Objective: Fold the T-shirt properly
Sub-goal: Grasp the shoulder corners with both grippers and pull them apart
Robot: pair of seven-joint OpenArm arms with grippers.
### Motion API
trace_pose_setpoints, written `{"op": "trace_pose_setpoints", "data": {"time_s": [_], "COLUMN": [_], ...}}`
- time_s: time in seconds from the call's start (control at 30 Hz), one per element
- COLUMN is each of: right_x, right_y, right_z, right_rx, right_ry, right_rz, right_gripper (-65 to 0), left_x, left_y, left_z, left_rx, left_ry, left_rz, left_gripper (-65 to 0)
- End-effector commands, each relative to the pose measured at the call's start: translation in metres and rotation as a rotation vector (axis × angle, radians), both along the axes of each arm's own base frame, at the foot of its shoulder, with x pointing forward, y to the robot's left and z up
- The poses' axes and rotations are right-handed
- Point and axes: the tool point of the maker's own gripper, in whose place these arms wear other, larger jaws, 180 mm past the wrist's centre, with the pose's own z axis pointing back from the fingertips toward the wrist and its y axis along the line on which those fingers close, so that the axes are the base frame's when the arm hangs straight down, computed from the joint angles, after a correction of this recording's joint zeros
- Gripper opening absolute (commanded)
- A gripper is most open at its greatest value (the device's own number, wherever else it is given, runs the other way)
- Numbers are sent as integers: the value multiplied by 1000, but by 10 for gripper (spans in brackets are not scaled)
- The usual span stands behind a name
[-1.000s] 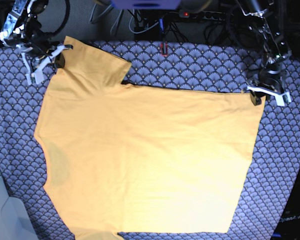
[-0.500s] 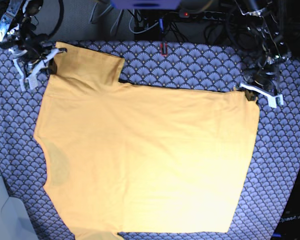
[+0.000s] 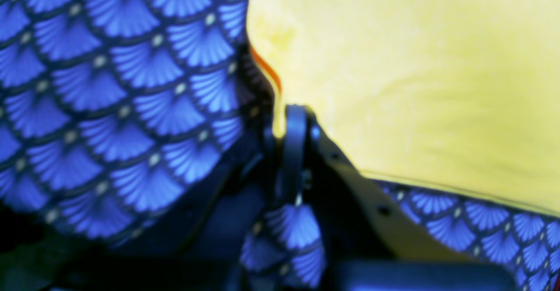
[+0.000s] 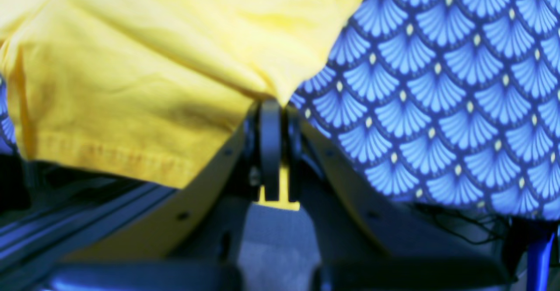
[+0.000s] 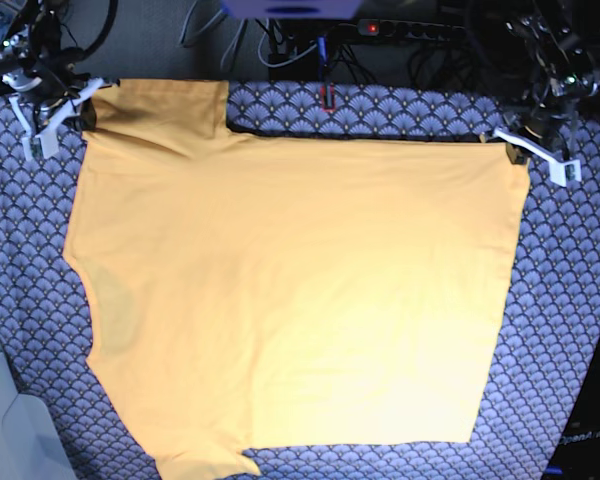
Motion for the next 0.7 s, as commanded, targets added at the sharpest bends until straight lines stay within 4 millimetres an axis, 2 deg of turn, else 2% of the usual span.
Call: {"op": "trace_pose_setpoints", "data": {"time_s": [0.0,0.13,0.27,0.37,0.47,0.67], "right_x": [1,-6,-11,-16,-20,-30], "right_y": [-8,-14,-14,-12,-9,-27], "right_z": [9,8,8,15,17,20], "right_rx": [-25,-38,-40,-61,-58,-86], "right_ry": [-25,-9,-2,-4,-10,0], "right_rz": [0,-17,-15,0,-11,-71], "right_gripper": [-650,-650,-650,-650,-650,-650], "left_x": [0,-7,-13,-20,-26,-34], "left_y": [9,10,5,1,-2,-2], "left_z": [10,15,24,30,31,26], "left_rx": [32,53,75,86,92,85], "left_ry": [-20,-18,-28,-31,-22,-3], "left_rz": [6,-3,-20,-24,-33,-25], "left_gripper": [-650,-650,-650,-650,-650,-650]}}
